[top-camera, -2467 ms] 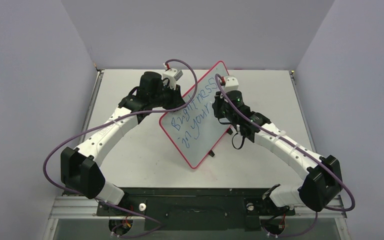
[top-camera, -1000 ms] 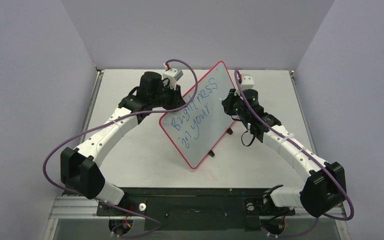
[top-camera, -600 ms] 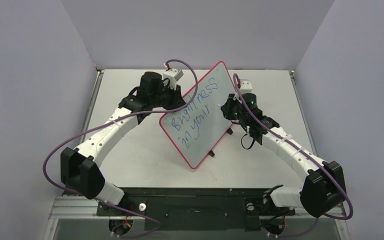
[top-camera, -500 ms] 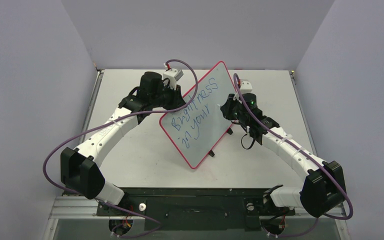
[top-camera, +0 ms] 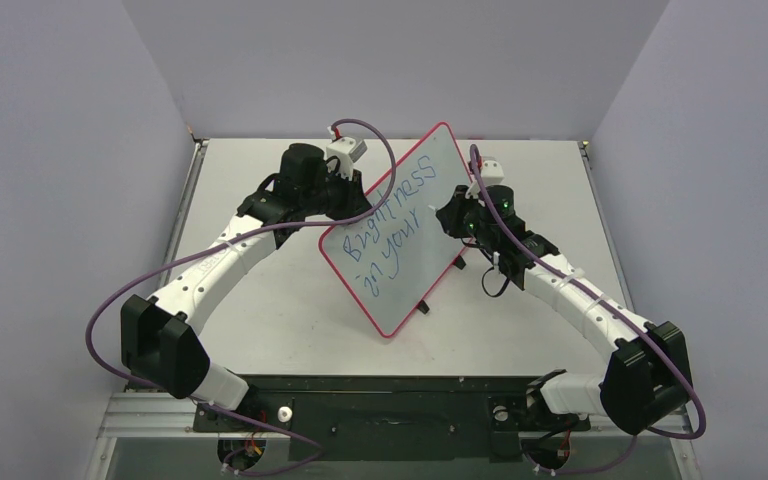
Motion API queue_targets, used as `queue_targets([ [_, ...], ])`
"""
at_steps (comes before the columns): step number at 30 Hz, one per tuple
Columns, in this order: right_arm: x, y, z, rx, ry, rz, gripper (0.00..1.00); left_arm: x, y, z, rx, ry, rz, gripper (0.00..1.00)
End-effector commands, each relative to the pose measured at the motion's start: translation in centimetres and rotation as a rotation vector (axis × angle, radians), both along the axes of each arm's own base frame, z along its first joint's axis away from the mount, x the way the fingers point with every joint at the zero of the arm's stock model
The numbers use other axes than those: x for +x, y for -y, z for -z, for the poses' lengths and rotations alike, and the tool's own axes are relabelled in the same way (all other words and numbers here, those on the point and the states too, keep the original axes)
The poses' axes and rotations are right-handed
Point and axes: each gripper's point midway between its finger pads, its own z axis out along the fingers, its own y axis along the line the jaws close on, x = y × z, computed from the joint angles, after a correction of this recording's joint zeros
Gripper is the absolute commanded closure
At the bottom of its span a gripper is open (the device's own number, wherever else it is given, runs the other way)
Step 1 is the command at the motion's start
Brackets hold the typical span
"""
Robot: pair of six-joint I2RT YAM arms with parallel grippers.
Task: Write a sentence on the whiteboard
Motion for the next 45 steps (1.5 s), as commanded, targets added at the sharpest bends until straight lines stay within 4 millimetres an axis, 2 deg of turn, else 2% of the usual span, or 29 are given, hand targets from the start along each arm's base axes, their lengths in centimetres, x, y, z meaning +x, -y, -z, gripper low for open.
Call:
queue_targets([
  [1, 0.8, -0.4, -0.4, 0.028, 0.022, -0.004, 1.0, 1.3, -1.5, -1.8, 0.072, 0.149, -0.028, 1.0],
  [13, 1.5, -0.6, 0.7, 0.01, -0.003, 0.004, 1.0, 1.3, -1.5, -1.7, 0.073, 0.148, -0.027, 1.0],
  [28, 3.2, -0.6, -0.5, -0.003, 0.018, 0.035, 1.0, 1.3, -1.5, -1.9, 0.072, 0.151, -0.026, 1.0],
  [38, 2.5, -1.6, -1.2, 0.02, 0.023, -0.02, 1.0, 1.3, -1.5, -1.9, 0.073, 0.152, -0.028, 1.0],
  [45, 1.5, -2.0, -0.4, 0.022, 0.004, -0.032, 1.0, 1.2, -1.5, -2.0, 0.074, 0.154, -0.028, 1.0],
])
